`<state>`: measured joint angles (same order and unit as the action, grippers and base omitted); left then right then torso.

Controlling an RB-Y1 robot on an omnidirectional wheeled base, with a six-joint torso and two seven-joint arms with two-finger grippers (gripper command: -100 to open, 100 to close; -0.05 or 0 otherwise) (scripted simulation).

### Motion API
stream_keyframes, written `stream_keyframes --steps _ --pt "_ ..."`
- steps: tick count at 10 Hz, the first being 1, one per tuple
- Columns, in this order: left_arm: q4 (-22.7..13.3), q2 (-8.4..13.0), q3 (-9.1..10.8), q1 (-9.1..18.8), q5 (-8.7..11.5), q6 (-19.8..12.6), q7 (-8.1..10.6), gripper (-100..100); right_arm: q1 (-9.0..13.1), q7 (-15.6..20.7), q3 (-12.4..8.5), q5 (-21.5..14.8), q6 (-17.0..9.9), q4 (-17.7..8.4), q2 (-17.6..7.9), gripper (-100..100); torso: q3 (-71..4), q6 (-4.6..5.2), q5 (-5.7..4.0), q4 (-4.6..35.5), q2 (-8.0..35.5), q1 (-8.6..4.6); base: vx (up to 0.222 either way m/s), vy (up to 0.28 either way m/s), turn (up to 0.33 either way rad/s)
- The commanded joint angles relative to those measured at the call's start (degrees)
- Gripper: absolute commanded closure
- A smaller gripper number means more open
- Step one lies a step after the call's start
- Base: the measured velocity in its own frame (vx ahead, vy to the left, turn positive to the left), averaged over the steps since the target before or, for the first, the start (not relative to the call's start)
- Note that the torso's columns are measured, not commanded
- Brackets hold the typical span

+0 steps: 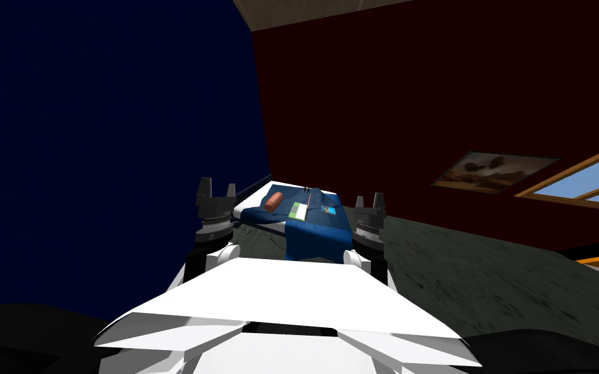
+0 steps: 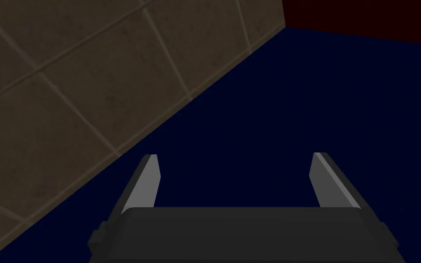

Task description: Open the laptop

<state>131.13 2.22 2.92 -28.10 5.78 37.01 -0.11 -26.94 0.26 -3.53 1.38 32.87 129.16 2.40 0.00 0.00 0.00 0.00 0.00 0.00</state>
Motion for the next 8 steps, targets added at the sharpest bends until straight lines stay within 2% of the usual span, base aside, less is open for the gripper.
stream_keyframes --steps 1,8 --pt "0.0 0.0 0.0 0.0 0.0 0.0 0.0 0 0.0 0.0 0.0 0.0 0.0 0.0 0.0 0 -4.7 0.0 0.0 2.3 2.3 0.0 0.0 0.0 0.0" --pt "0.0 0.0 0.0 0.0 0.0 0.0 0.0 0 0.0 0.0 0.0 0.0 0.0 0.0 0.0 0 -62.3 0.0 0.0 31.1 31.2 0.0 0.0 0.0 0.0"
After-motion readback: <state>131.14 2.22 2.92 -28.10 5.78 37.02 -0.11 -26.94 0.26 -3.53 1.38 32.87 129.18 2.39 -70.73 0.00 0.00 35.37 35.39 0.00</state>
